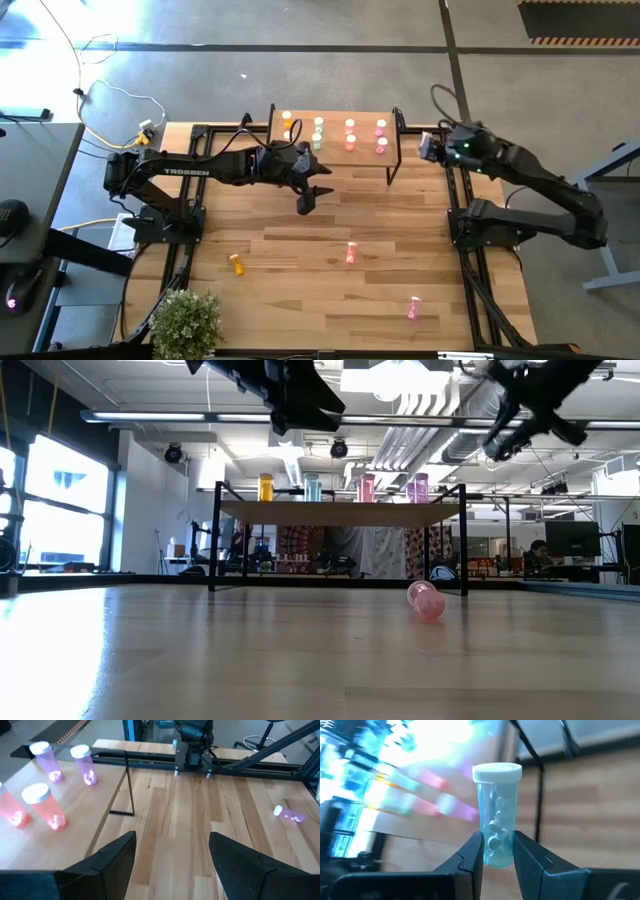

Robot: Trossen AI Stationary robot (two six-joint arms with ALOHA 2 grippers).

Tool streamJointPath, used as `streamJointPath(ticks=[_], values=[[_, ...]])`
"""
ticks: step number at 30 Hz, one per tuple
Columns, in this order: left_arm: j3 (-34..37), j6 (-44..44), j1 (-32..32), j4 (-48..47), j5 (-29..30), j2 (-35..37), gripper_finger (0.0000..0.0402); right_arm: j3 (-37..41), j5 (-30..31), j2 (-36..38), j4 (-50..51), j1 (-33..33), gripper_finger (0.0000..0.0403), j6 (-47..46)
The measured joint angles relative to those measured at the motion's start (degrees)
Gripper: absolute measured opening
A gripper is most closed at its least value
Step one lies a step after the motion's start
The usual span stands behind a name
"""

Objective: Pick and place medicine bottles onto shelf by color
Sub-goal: Put the green pill bottle on the shelf aligned with the green pill bottles

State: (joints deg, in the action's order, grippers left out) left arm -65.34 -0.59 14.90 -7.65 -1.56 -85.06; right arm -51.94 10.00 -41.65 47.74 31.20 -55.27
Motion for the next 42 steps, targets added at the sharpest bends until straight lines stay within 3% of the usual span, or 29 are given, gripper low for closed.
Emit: streamJointPath(ticks=[3,7,16,31,42], values=[[0.0,1.8,0.0,-0.8,-0.7,0.0,0.0241,-4.3,1.7,-0.6,-1.0,-2.5,0.0074,3.7],[0.0,5.6,0.0,-1.2,-6.6,0.0,0.0241,-8.0,1.5,-2.5,-5.3,-6.5,0.0074,11.0],[0.0,19.8,-0.3,-1.2,-10.4,0.0,0.0241,-8.2,-7.7,-9.8,-14.3,-16.7,0.0074,25.8],[0.0,18.8,-2.8,-1.4,-10.5,0.0,0.0241,-8.1,-15.2,-25.9,-18.3,-31.6,0.0074,41.0],[0.0,16.7,-8.1,-1.6,-10.2,0.0,0.0241,-8.1,-17.7,-33.3,-26.0,-36.1,0.0074,44.9]])
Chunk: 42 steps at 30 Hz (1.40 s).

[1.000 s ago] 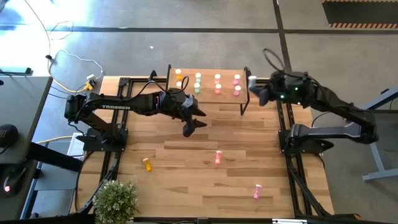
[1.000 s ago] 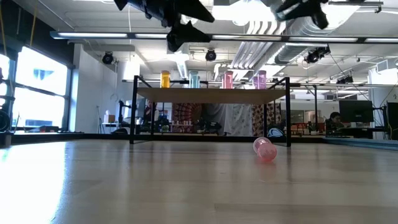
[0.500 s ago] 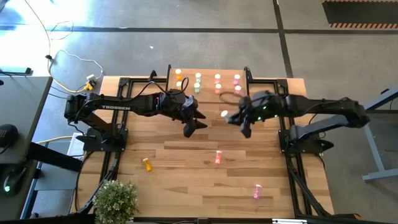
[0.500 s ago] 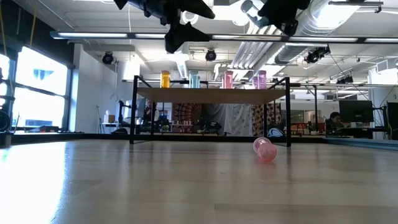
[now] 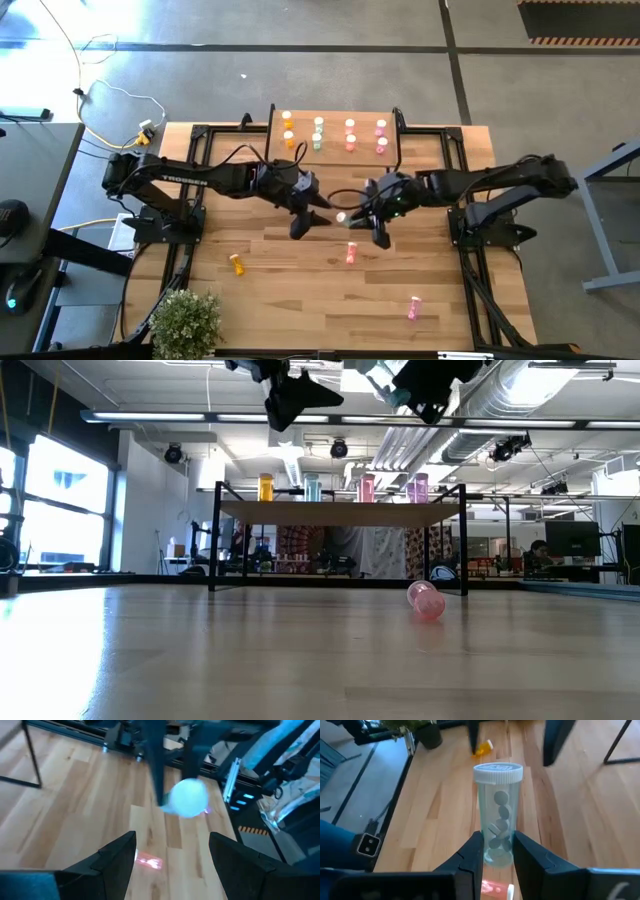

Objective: Pick and place medicine bottles onto shelf by color
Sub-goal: Put the green pill bottle on the shelf aligned with the green pill bottles

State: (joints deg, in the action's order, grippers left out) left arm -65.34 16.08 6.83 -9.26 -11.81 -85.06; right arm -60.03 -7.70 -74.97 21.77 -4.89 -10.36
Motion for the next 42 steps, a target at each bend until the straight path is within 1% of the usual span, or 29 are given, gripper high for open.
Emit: streamJointPath(ticks=[3,6,10,14,20,32,36,42], values=[[0.0,0.5,-1.3,0.0,0.3,0.0,0.0241,0.0,-0.3,-2.0,-0.3,-0.1,0.0074,-0.7],[0.0,1.7,-2.4,0.0,1.1,0.0,0.0241,0.0,-1.9,-3.9,-1.5,0.0,0.0074,-1.6],[0.0,1.8,-3.7,-0.3,5.2,0.0,0.0241,0.0,-3.4,-6.6,-4.9,0.0,0.0074,-2.2],[0.0,1.8,-4.2,-1.1,7.0,0.0,0.0241,0.0,-4.8,-8.4,-6.5,0.0,0.0074,-2.6],[0.0,2.7,-4.3,-3.8,7.1,0.0,0.0241,0.0,-4.9,-8.5,-8.9,0.0,0.0074,-3.4],[0.0,3.3,-4.3,-4.2,8.2,0.0,0.024,0.0,-4.7,-8.5,-11.5,0.0,0.0074,-6.4],[0.0,3.3,-4.3,-4.2,8.4,0.0,0.0225,0.0,-4.5,-8.4,-12.2,0.0,0.0074,-7.7],[0.0,3.0,-4.3,-3.8,8.4,0.0,0.0178,0.0,-3.5,-8.4,-12.5,0.0,0.0074,-7.8]])
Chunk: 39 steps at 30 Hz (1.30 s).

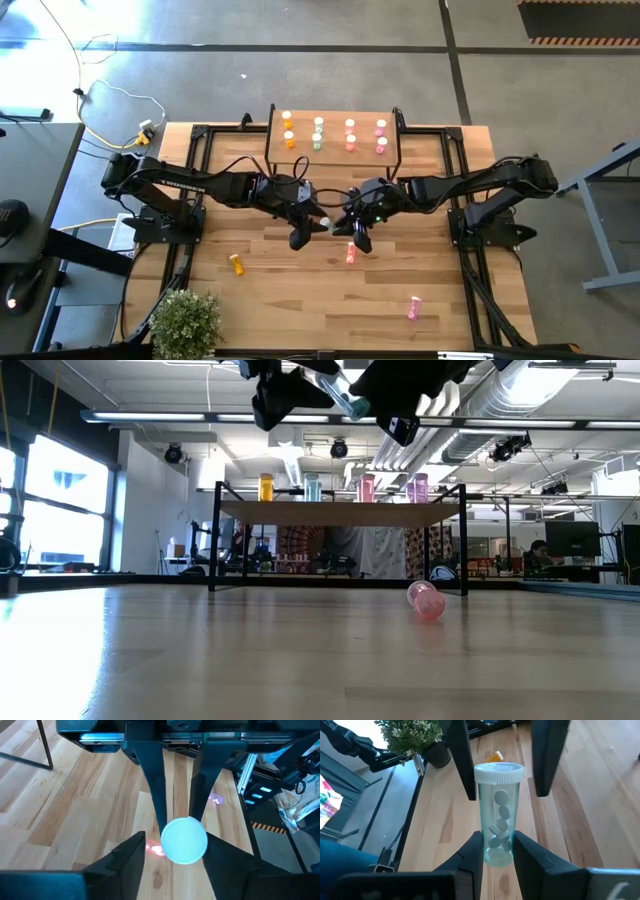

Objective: Pick and place medicine bottles onto shelf by color
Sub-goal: Put the green pill bottle on the shelf aligned with the green pill bottles

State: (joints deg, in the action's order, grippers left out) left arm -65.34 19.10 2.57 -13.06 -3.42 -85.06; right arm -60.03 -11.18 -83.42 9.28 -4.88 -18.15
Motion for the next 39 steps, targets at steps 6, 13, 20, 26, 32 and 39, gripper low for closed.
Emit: streamJointPath(ticks=[6,13,20,26,32,39], values=[[0.0,-0.6,0.0,0.2,-0.4,0.0,0.0139,0.0,0.1,0.0,-0.1,0.1,0.0074,0.0],[0.0,-0.8,0.0,1.3,-0.4,0.0,0.0114,0.0,-0.2,0.1,-0.2,0.7,0.0074,-0.3],[0.0,-0.7,0.0,1.7,-0.4,-0.1,0.0111,0.0,-0.3,0.1,0.1,0.7,0.0074,-0.4],[0.0,-0.7,0.0,1.7,-0.4,-0.1,0.0111,0.0,-0.9,0.1,0.1,0.7,0.0075,-0.5],[0.0,-0.7,0.0,1.6,-0.4,-0.1,0.0111,0.0,0.2,0.1,0.1,0.7,0.0116,-0.2],[0.0,-0.7,0.0,-0.6,-0.1,-0.1,0.0111,0.0,0.9,0.4,1.1,1.2,0.0183,-1.1]])
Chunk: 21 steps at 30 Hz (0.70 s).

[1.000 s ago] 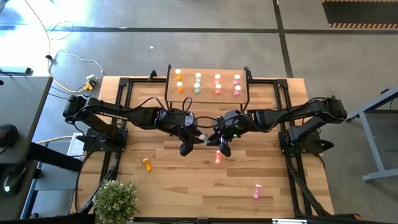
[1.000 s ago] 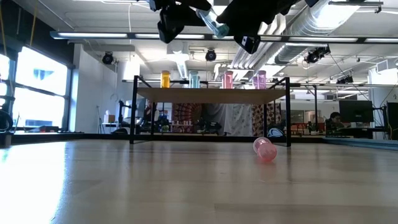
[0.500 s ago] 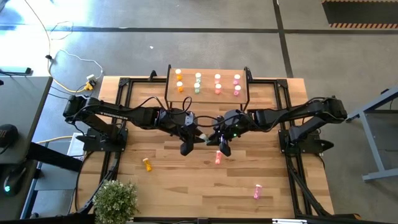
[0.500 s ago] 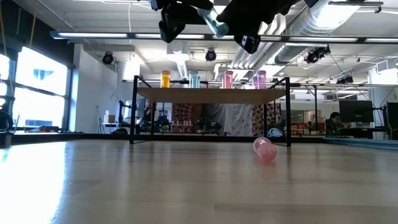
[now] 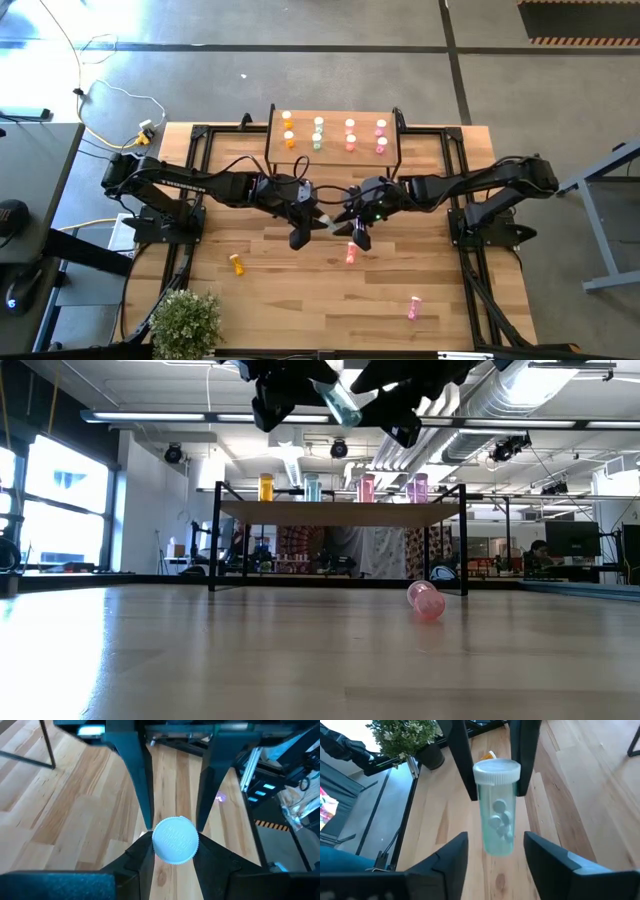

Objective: Pick and place medicine bottles onto shelf by color
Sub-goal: Put the green pill bottle on the shelf aligned with the green pill bottles

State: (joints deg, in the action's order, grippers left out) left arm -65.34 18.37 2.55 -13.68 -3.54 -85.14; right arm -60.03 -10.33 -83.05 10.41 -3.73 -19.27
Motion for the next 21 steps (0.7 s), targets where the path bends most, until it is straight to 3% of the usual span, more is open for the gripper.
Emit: streamJointPath(ticks=[15,21], values=[[0.0,-0.5,3.7,-4.9,3.0,0.0,0.0111,0.0,0.7,8.9,7.7,5.9,0.0197,-0.5],[-6.0,-3.3,6.5,-14.9,6.6,0.1,0.0111,0.0,3.8,12.5,10.5,9.1,0.0197,1.8]])
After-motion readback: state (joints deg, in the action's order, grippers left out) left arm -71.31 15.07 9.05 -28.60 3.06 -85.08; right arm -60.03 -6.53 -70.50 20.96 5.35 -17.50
